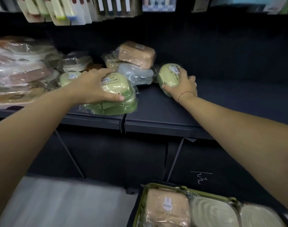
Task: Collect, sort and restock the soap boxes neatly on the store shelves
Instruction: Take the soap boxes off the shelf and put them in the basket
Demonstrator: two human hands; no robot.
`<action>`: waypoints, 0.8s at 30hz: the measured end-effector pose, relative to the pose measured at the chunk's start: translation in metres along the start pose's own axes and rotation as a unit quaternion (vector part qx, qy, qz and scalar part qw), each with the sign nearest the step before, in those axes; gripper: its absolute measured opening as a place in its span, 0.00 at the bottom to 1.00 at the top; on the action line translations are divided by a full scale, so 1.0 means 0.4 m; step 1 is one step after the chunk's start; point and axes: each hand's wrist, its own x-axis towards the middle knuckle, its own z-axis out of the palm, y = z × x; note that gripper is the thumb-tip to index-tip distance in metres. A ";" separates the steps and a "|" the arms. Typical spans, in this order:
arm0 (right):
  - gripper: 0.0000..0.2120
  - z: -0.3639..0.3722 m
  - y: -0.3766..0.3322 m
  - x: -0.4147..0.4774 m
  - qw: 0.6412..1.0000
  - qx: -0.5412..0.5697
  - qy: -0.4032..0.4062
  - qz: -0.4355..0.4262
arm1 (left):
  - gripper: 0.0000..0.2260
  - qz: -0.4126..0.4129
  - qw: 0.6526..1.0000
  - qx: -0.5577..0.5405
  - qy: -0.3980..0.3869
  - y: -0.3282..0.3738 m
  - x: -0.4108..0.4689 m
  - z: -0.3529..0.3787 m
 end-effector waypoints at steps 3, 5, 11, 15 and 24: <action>0.41 -0.040 0.038 -0.058 1.000 0.020 -0.009 -0.020 | 0.52 0.018 0.998 0.006 0.062 0.002 -0.028 0.025; 0.42 -0.085 0.069 -0.118 0.999 0.035 -0.004 -0.034 | 0.52 0.046 0.994 0.011 0.102 0.017 -0.055 0.038; 0.44 -0.333 0.181 -0.371 0.993 0.088 0.015 -0.079 | 0.49 0.175 0.969 -0.079 0.155 0.145 -0.259 0.039; 0.47 -0.471 0.281 -0.582 0.995 0.036 -0.065 -0.070 | 0.48 0.211 0.961 -0.174 -0.026 0.246 -0.468 0.151; 0.49 -0.439 0.521 -0.886 0.911 -0.118 -0.386 -0.088 | 0.47 0.267 0.923 -0.024 -0.276 0.244 -0.699 0.466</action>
